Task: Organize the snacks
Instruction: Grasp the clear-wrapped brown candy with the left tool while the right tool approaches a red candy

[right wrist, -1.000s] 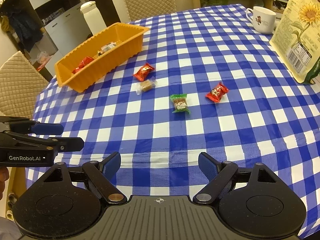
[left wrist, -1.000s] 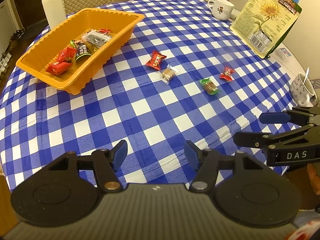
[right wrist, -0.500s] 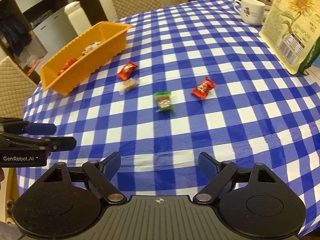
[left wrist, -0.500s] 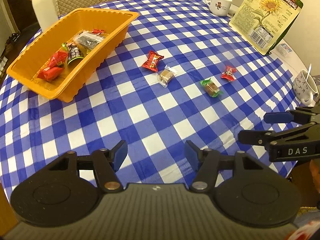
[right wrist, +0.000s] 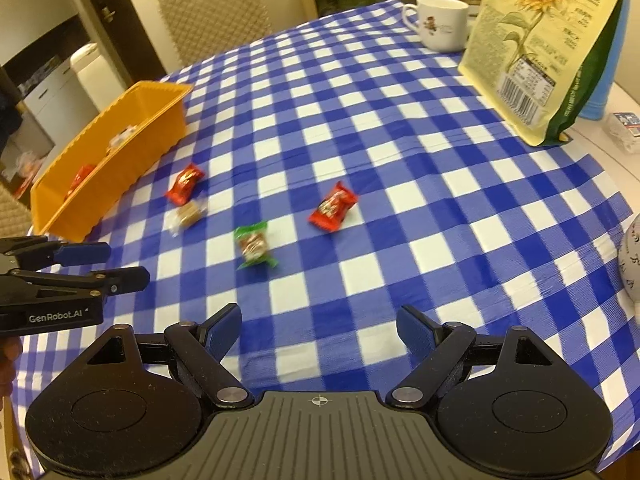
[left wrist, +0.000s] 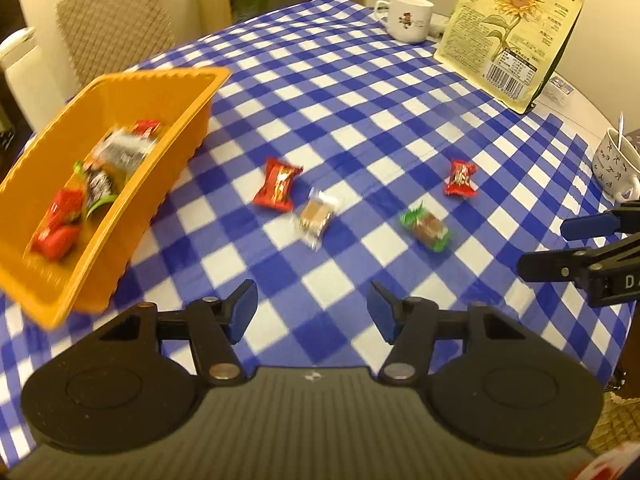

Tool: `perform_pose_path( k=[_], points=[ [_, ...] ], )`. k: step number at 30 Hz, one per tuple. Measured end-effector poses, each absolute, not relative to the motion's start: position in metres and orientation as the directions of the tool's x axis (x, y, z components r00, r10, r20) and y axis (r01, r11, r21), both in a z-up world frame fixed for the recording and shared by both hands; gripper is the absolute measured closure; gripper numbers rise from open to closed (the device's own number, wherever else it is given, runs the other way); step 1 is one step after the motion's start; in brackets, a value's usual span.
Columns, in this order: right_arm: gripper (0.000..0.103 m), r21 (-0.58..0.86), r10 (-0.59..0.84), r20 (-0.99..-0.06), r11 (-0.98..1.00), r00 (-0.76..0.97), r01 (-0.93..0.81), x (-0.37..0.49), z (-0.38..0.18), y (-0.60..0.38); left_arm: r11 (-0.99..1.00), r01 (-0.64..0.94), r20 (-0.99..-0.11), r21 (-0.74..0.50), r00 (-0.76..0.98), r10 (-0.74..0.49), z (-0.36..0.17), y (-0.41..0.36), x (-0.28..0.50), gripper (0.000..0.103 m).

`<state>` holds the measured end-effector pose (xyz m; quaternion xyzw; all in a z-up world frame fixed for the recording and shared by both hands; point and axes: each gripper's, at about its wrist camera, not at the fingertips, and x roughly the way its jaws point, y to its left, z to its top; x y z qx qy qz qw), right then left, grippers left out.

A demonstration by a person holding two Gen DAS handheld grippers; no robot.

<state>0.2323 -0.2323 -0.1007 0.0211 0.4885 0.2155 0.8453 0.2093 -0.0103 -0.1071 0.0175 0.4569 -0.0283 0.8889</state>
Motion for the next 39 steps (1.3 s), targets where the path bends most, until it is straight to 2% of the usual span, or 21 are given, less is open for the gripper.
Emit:
perform_pose_path(
  k=[11,22,31,33,39],
  points=[
    [0.019,0.253,0.369,-0.816,0.920,0.446,-0.298,0.245,-0.106,-0.233,0.990,0.136,-0.784,0.031,0.618,-0.060,-0.116,-0.013,0.255,0.053],
    [0.019,0.255,0.354,-0.822,0.929,0.446,-0.267,0.252,-0.112,-0.235,0.984,0.177,-0.804,0.026,0.588,-0.084,-0.128,-0.011,0.277,0.069],
    [0.019,0.259,0.358,-0.816,0.928,0.454,-0.266,0.258,-0.112,-0.233,0.987,0.162,-0.820,-0.018,0.562,-0.107,-0.133,-0.009,0.283,0.074],
    [0.019,0.258,0.359,-0.813,0.928,0.458,-0.268,0.259,-0.112,-0.232,0.987,0.157,-0.826,-0.026,0.553,-0.110,-0.135,-0.009,0.283,0.084],
    [0.019,0.253,0.366,-0.798,0.925,0.479,-0.285,0.262,-0.110,-0.228,0.989,0.137,-0.819,-0.051,0.562,-0.120,-0.131,-0.007,0.279,0.085]
  ],
)
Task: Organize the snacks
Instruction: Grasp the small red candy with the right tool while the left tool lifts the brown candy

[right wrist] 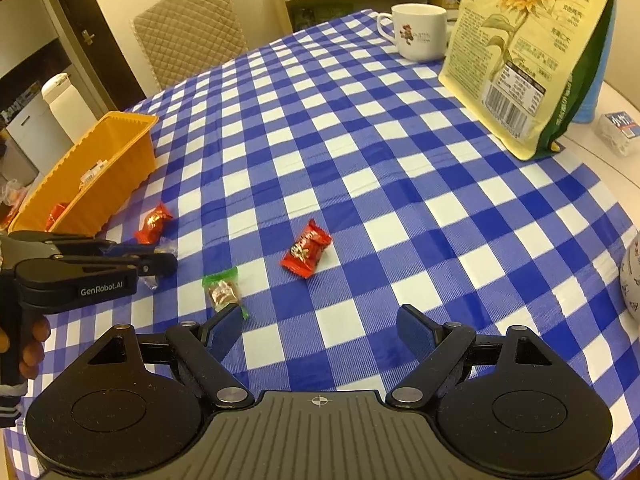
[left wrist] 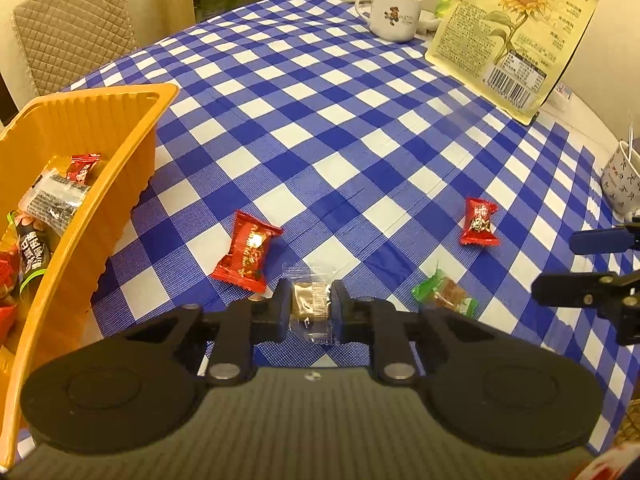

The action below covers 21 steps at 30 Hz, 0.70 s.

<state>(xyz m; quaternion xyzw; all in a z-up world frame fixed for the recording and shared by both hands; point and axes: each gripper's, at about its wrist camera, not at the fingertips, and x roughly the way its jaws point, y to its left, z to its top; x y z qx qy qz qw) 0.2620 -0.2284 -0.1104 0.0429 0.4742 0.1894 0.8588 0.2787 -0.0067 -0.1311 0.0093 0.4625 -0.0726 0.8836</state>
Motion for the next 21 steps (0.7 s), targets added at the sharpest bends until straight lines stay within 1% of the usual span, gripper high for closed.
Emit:
perform_pose_path(
  k=[7,8,9,13,15,21],
  points=[
    [0.020,0.234,0.383,-0.774,0.913,0.504,-0.335,0.269,-0.110,-0.218,0.994,0.084,-0.791,-0.066,0.604,-0.103,-0.111,0.004,0.266,0.085],
    [0.024,0.235,0.389,-0.769,0.910,0.507,-0.343,0.270,-0.110,-0.217,0.995,0.073,-0.788,-0.067,0.608,-0.098,-0.109,0.007,0.264,0.085],
    [0.033,0.235,0.395,-0.765,0.907,0.508,-0.350,0.271,-0.111,-0.215,0.996,0.061,-0.785,-0.068,0.613,-0.091,-0.106,0.009,0.262,0.085],
    [0.042,0.241,0.401,-0.768,0.904,0.500,-0.353,0.282,-0.116,-0.209,0.998,0.017,-0.776,-0.061,0.629,-0.058,-0.097,0.020,0.256,0.085],
    [0.049,0.241,0.404,-0.768,0.902,0.498,-0.359,0.286,-0.118,-0.205,0.998,-0.007,-0.774,-0.057,0.632,-0.040,-0.094,0.026,0.252,0.085],
    [0.055,0.223,0.390,-0.771,0.906,0.503,-0.360,0.294,-0.124,-0.200,0.996,-0.066,-0.764,-0.062,0.645,-0.005,-0.084,0.039,0.237,0.085]
  ],
)
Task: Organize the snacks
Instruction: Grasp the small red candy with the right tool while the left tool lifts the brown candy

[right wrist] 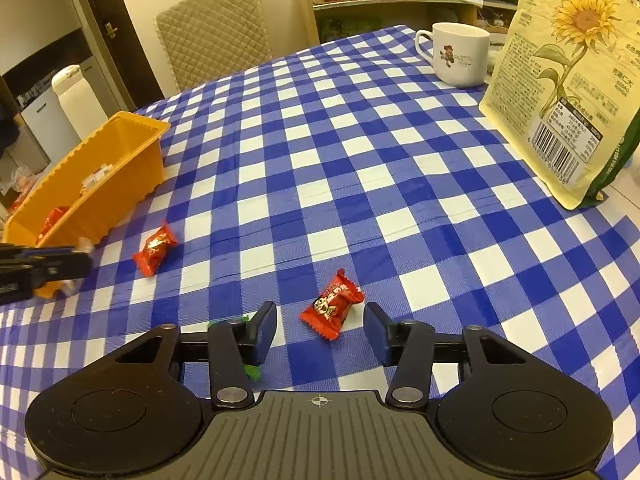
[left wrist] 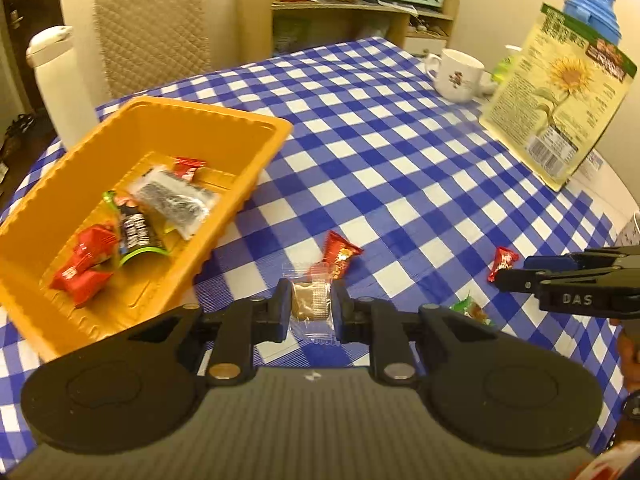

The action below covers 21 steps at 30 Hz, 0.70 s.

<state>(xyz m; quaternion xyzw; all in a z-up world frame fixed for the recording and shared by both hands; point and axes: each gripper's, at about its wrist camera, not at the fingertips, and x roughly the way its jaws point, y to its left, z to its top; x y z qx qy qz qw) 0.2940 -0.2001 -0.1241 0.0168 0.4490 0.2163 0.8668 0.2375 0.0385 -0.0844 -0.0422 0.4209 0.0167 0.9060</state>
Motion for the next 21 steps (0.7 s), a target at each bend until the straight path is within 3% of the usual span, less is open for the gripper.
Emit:
perform_pose_path(
  k=[17,21],
  points=[
    [0.084,0.209,0.378,-0.777,0.909,0.503,-0.360,0.306,-0.131,-0.197,0.990,-0.125,-0.751,-0.068,0.660,0.032,-0.066,0.046,0.209,0.085],
    [0.085,0.222,0.405,-0.765,0.896,0.501,-0.385,0.303,-0.123,-0.194,0.988,-0.140,-0.749,-0.071,0.661,0.040,-0.062,0.049,0.203,0.085]
  ],
)
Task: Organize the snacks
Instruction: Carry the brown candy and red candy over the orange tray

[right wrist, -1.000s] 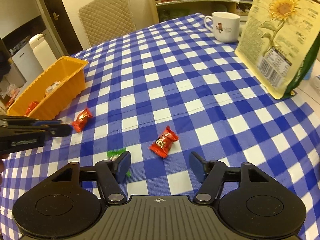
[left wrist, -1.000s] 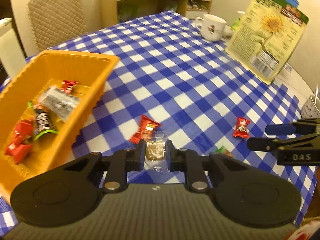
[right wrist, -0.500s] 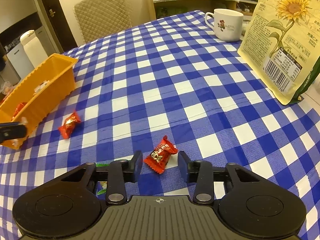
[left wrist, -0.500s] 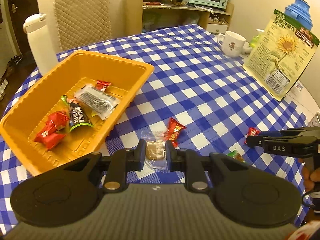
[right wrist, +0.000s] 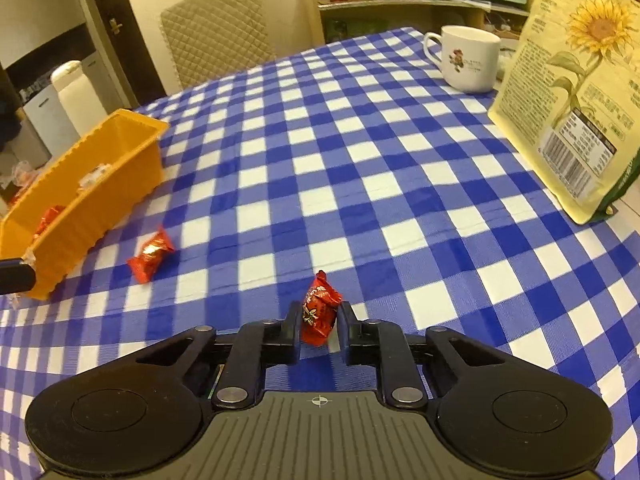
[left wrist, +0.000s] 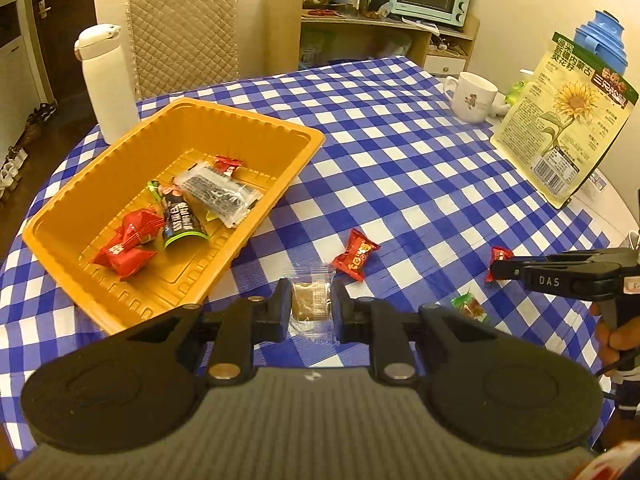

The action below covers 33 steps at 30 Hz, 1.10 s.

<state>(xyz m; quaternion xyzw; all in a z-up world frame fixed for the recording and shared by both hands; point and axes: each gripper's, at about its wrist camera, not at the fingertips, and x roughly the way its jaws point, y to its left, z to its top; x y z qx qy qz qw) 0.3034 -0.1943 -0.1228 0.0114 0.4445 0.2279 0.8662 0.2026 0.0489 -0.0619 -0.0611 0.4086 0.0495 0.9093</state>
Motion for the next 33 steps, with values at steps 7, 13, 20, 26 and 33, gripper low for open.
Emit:
perform_pose_path(
  k=[7,13,20,26,33],
  points=[
    [0.085,0.260,0.489,-0.720,0.848,0.492,-0.463,0.291,-0.095,-0.180,0.982,-0.173,-0.739,-0.073,0.670,0.063,-0.052,0.058,0.193,0.085],
    [0.085,0.306,0.595,-0.672,0.765,0.441,-0.567,0.282,-0.065,-0.151,0.971,-0.222,-0.730,-0.092,0.678,0.086,-0.040,0.073,0.184,0.085],
    [0.085,0.317,0.693,-0.629,0.642,0.351,-0.698,0.275,-0.044,-0.103,0.954,-0.280,-0.712,-0.105,0.691,0.124,-0.027,0.093,0.175,0.085],
    [0.085,0.321,0.744,-0.601,0.558,0.290,-0.766,0.277,-0.038,-0.059,0.940,-0.328,-0.700,-0.098,0.694,0.169,-0.022,0.111,0.176,0.084],
    [0.085,0.301,0.763,-0.595,0.503,0.252,-0.811,0.287,-0.039,-0.015,0.920,-0.374,-0.712,-0.116,0.677,0.185,-0.028,0.132,0.185,0.085]
  ],
)
